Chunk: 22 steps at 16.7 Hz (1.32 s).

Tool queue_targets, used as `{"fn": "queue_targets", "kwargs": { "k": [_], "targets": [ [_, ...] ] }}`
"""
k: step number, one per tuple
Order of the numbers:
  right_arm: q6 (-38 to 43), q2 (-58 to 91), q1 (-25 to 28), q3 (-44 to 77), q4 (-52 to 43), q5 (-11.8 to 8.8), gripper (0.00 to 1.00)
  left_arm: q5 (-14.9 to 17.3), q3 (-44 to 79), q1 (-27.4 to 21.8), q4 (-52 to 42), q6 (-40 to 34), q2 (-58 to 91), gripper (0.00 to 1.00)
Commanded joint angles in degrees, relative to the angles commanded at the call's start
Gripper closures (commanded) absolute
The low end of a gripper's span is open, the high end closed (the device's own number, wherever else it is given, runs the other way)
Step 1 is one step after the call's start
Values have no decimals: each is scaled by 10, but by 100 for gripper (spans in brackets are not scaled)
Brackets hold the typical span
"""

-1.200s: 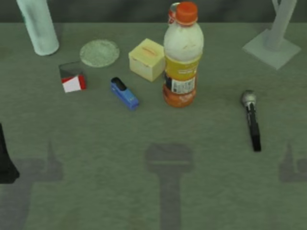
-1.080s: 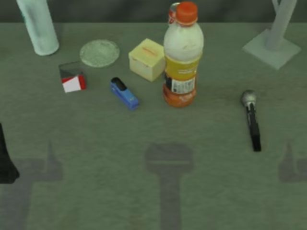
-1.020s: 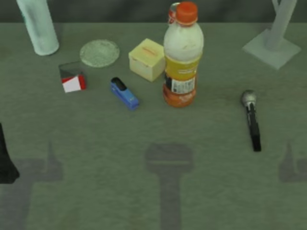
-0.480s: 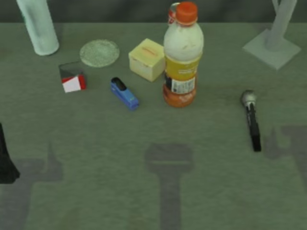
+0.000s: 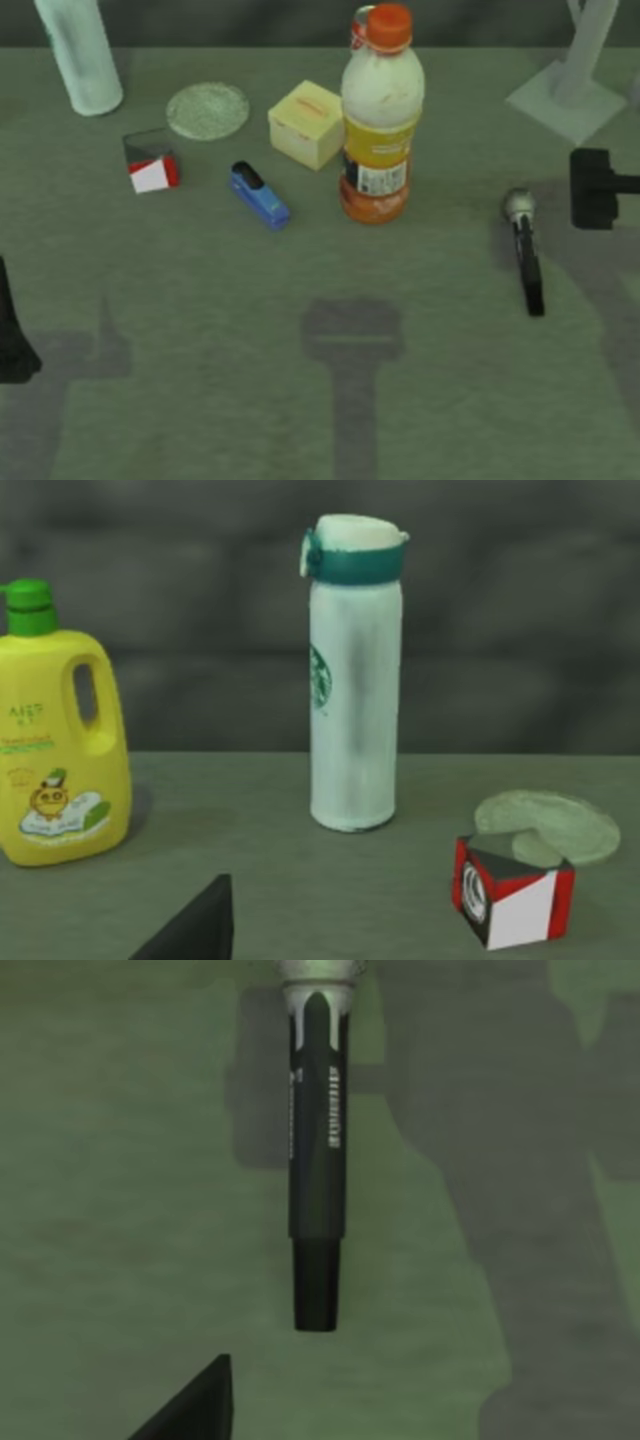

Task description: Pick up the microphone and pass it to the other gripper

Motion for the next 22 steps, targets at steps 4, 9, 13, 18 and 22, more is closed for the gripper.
{"fn": "queue_targets", "kwargs": {
  "k": [4,9,13,18,22],
  "targets": [
    [31,183,28,141,-91,2,0,0,0,0,0,0,0,0],
    [55,311,50,252,-153,2,0,0,0,0,0,0,0,0],
    [57,326,52,264,-159,2,0,0,0,0,0,0,0,0],
    [56,338,50,251,-135,2,0,0,0,0,0,0,0,0],
    [55,389,49,213,-42,2,0,0,0,0,0,0,0,0]
  ]
}}
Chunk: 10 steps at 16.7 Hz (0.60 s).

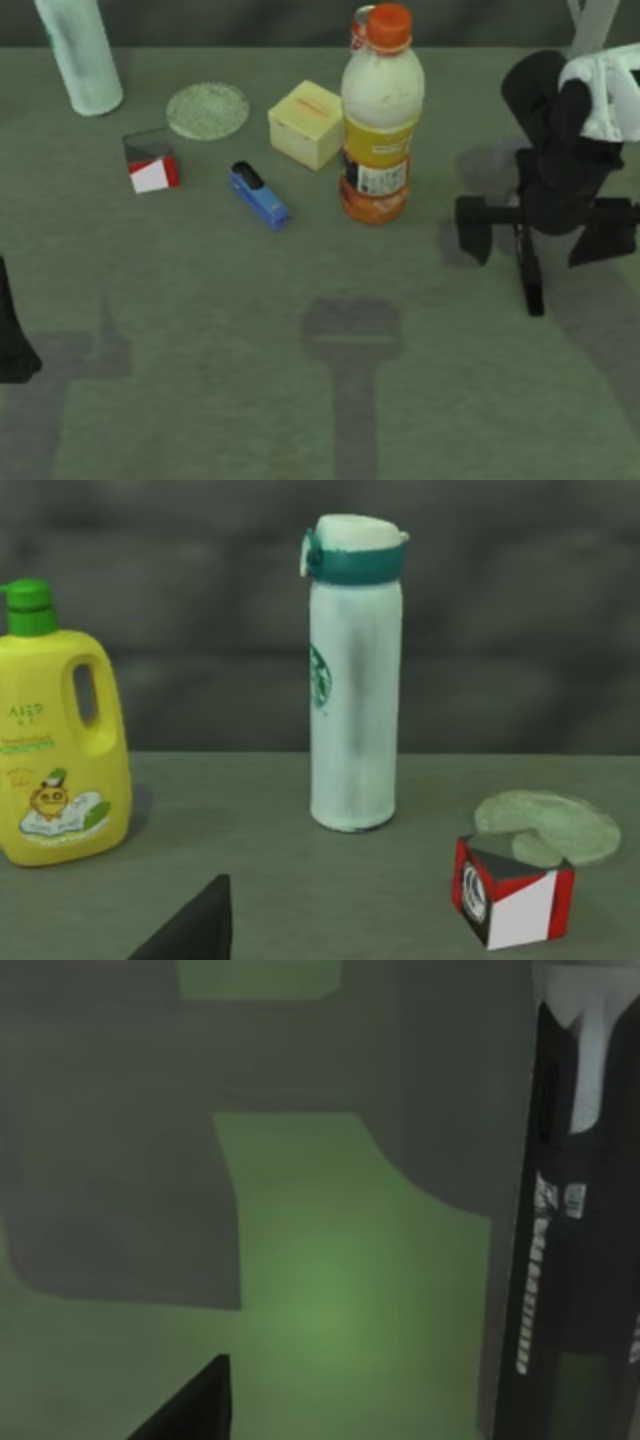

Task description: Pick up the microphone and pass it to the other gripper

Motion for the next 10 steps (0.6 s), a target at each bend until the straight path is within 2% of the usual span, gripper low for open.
{"fn": "queue_targets", "kwargs": {
  "k": [3,8,10],
  "targets": [
    [0,34,0,-26,59,0,0,0,0,0,0,0,0,0],
    [0,42,0,-30,69,0,0,0,0,0,0,0,0,0],
    [0,42,0,-30,69,0,15,0,0,0,0,0,0,0]
  ]
}}
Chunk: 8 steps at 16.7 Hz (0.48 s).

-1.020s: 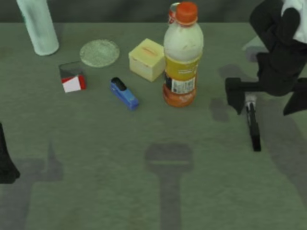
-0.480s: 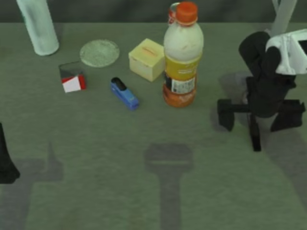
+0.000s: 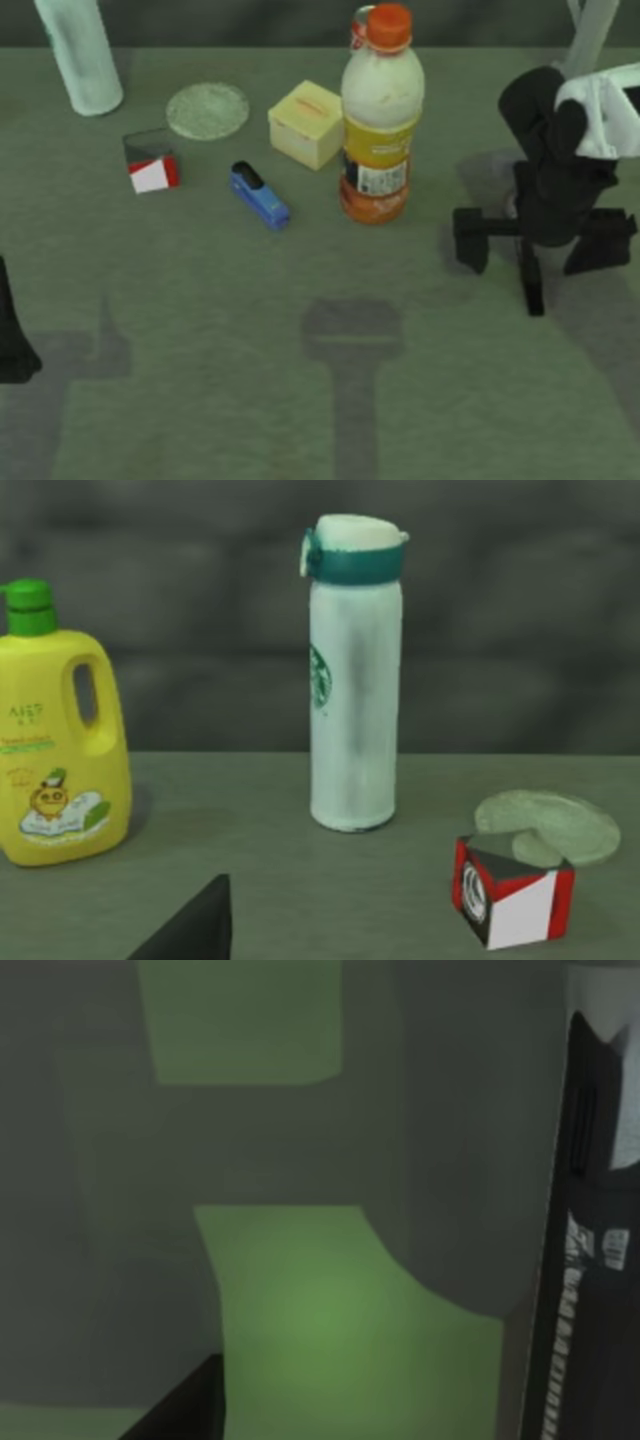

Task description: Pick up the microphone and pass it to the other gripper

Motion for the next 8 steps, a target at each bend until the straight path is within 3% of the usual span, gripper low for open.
{"fn": "queue_targets", "kwargs": {
  "k": [8],
  "targets": [
    [0,0,0,0,0,0,75,0,0,0,0,0,0,0]
  ]
}}
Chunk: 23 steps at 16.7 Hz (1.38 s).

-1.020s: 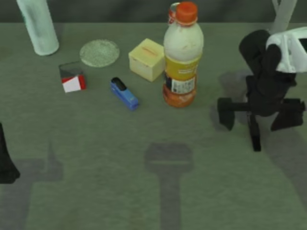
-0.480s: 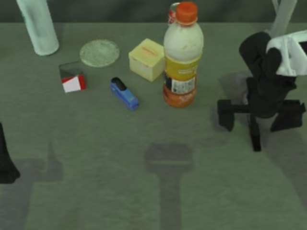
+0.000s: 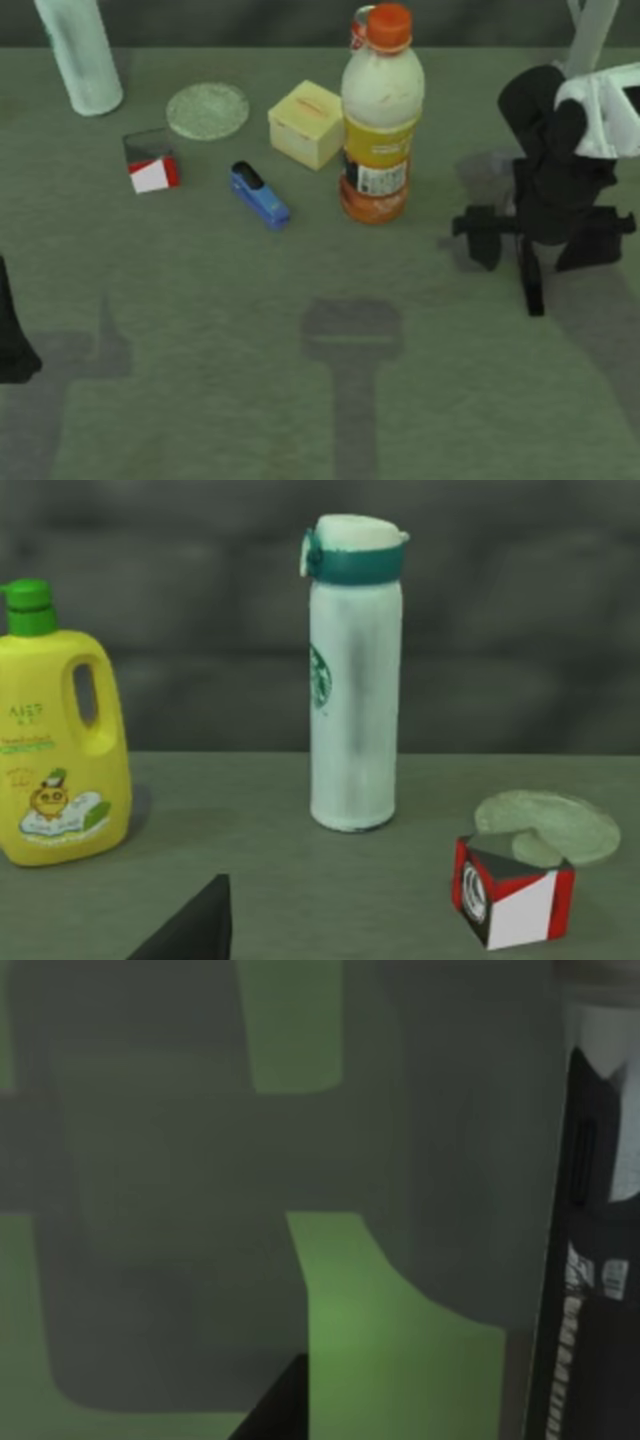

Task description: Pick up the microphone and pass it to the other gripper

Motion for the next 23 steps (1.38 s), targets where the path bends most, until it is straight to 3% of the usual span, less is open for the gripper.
{"fn": "queue_targets", "kwargs": {
  "k": [3,4,14,18,23],
  "targets": [
    [0,0,0,0,0,0,98,0,0,0,0,0,0,0],
    [0,0,0,0,0,0,100,0,0,0,0,0,0,0],
    [-7,-31,0,11,-5,7,100,0,0,0,0,0,0,0],
    [-25,-47,1,-8,78,-24,100,0,0,0,0,0,0,0],
    [-63,-84,-1,-64,283,-95,100,0,0,0,0,0,0,0]
  ]
}}
